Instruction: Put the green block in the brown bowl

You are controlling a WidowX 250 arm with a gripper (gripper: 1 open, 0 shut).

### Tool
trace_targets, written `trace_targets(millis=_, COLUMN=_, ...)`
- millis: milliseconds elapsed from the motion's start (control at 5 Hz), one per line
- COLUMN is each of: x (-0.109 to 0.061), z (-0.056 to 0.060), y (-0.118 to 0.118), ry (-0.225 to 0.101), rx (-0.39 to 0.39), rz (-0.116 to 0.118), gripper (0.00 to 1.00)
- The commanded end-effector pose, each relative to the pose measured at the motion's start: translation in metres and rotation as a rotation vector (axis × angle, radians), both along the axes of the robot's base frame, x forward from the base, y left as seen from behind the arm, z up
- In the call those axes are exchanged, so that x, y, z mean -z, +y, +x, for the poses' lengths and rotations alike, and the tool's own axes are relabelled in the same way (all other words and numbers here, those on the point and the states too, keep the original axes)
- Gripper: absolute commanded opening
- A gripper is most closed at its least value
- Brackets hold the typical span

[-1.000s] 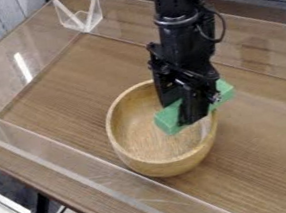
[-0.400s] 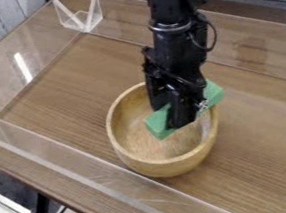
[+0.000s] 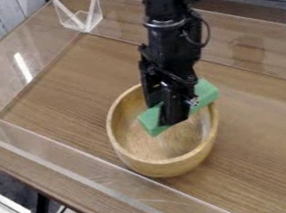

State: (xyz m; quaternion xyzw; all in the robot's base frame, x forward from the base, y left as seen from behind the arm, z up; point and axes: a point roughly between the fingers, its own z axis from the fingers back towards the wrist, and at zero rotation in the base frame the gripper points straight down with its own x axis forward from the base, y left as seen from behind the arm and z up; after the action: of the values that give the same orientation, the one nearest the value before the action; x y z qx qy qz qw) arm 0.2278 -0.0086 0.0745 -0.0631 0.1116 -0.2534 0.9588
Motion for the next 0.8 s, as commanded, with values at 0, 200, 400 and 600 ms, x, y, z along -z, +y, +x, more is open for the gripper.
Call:
trace_targets(millis=0, x=-0.011, z=0.012, y=0.005, ry=-0.059, rx=0.019, rz=-0.016, gripper=0.00)
trace_targets(millis=200, x=-0.007, z=0.009, y=-0.001, ry=-0.056, rx=0.013, rz=-0.034, gripper=0.00)
trace_targets(millis=400, x=-0.002, z=0.005, y=-0.006, ry=-0.052, rx=0.008, rz=-0.053, gripper=0.00)
trace_targets(millis=600, x=0.000, z=0.003, y=-0.008, ry=-0.058, rx=0.020, rz=-0.068, gripper=0.00)
